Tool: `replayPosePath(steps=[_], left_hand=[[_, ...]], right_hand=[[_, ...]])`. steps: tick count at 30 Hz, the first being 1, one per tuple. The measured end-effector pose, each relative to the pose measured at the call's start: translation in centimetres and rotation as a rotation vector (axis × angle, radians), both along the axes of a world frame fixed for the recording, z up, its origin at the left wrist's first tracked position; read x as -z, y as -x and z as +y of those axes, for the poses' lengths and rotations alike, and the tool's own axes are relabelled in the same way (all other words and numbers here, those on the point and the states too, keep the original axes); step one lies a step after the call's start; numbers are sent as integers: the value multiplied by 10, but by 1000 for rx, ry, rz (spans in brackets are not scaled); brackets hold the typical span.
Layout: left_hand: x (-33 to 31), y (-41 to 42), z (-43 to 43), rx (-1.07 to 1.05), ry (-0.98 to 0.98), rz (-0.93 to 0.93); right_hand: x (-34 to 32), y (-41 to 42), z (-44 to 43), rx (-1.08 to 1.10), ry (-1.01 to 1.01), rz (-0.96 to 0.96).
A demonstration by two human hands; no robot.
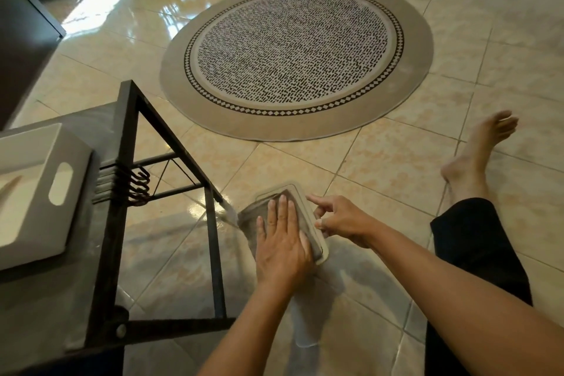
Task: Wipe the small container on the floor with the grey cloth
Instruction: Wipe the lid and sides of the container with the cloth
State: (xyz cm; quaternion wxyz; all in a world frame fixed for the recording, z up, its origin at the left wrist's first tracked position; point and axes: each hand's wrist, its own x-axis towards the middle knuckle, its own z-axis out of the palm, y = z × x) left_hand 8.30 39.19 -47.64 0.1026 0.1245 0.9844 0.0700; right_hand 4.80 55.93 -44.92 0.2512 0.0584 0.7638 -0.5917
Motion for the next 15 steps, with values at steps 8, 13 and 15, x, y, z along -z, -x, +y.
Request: replayPosePath(steps=[8, 13, 15], left_hand=[[-21, 48, 20, 127, -126, -19], [-36, 49, -9, -656, -640, -284], [-40, 45, -19, -812, -900, -544]], right_hand=[[-4, 2, 10, 21, 1, 19], [-6, 12, 32, 56, 11, -31], [-7, 18, 35, 63, 10, -52]])
